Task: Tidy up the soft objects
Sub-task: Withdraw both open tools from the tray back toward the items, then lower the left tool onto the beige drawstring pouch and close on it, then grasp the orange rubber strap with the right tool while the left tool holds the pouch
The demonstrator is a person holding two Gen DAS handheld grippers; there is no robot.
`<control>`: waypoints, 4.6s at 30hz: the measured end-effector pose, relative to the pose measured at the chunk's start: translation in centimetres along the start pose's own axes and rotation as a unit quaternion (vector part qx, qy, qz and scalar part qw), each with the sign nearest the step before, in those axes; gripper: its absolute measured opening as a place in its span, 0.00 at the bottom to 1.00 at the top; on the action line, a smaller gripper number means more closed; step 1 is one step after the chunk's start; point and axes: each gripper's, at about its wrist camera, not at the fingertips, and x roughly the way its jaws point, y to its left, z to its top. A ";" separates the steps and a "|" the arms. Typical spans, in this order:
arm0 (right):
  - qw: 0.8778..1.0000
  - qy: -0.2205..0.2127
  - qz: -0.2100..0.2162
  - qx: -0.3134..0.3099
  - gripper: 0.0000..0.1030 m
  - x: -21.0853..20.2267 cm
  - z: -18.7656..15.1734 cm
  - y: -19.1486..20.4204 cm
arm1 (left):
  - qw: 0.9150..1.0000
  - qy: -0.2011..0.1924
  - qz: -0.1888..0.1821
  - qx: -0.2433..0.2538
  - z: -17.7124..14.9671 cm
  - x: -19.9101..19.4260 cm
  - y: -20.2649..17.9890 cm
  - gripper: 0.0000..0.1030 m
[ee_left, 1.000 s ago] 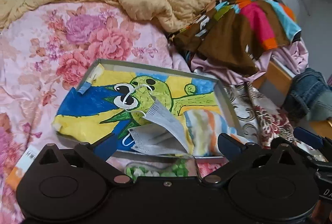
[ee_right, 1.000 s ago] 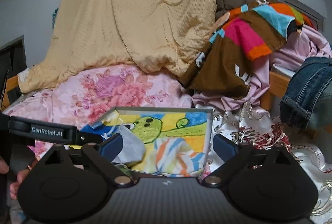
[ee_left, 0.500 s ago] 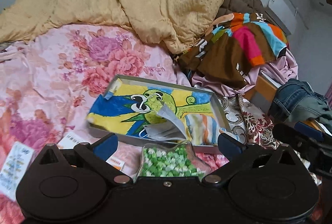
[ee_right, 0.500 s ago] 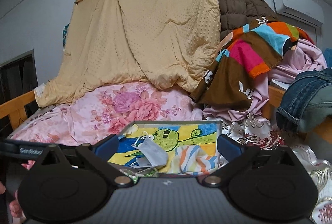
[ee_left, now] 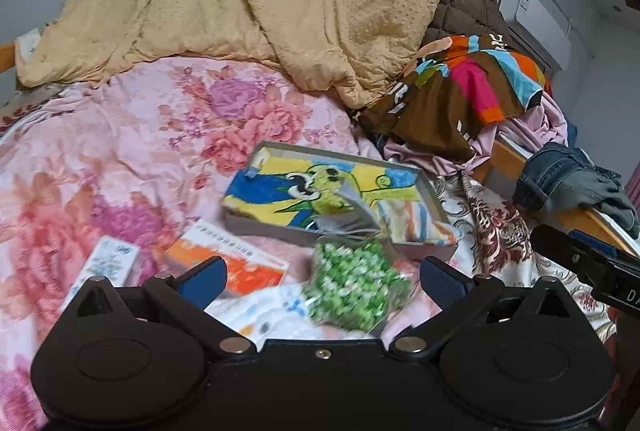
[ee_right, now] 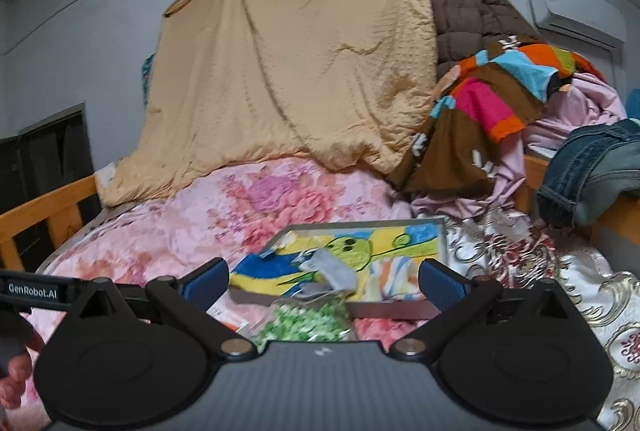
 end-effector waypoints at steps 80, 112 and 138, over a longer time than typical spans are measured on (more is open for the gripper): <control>0.949 0.254 0.175 -0.070 1.00 6.7 -13.8 5.5 | 0.978 0.204 0.036 0.023 -8.1 6.1 5.1 0.77; 0.936 0.269 0.176 -0.140 0.85 6.3 -13.9 5.7 | 0.960 0.264 -0.066 0.066 -9.0 4.3 1.7 0.38; 0.922 0.300 0.164 -0.179 0.69 6.1 -13.3 6.3 | 0.966 0.253 -0.043 0.042 -8.5 4.6 2.8 0.33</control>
